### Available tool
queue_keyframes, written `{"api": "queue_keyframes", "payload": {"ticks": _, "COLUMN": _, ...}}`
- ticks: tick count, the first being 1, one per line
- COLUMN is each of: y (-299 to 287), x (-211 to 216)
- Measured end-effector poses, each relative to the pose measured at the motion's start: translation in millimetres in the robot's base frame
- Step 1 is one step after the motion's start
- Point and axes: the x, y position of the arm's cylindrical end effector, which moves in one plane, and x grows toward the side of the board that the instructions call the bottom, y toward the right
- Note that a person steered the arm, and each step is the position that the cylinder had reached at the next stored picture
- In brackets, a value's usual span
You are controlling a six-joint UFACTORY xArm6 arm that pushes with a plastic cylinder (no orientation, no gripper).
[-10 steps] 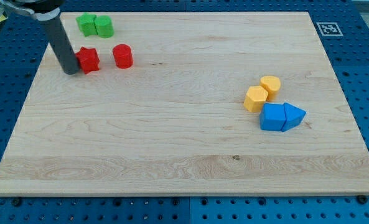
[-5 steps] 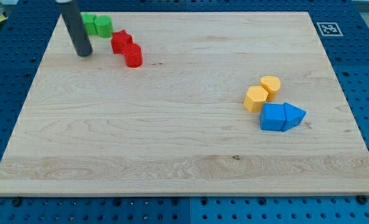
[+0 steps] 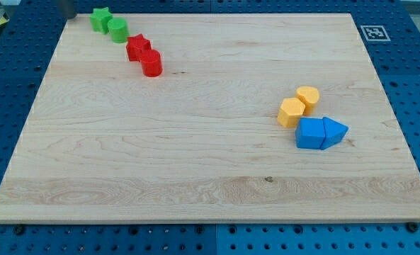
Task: Push the green blocks to the right top of the red blocks
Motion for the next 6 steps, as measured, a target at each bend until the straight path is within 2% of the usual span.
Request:
{"api": "queue_keyframes", "payload": {"ticks": 1, "y": 7.8, "x": 0.8}}
{"api": "queue_keyframes", "payload": {"ticks": 3, "y": 75.2, "x": 5.7}}
{"api": "queue_keyframes", "payload": {"ticks": 5, "y": 85.5, "x": 49.1}}
{"api": "queue_keyframes", "payload": {"ticks": 6, "y": 115.5, "x": 68.3}}
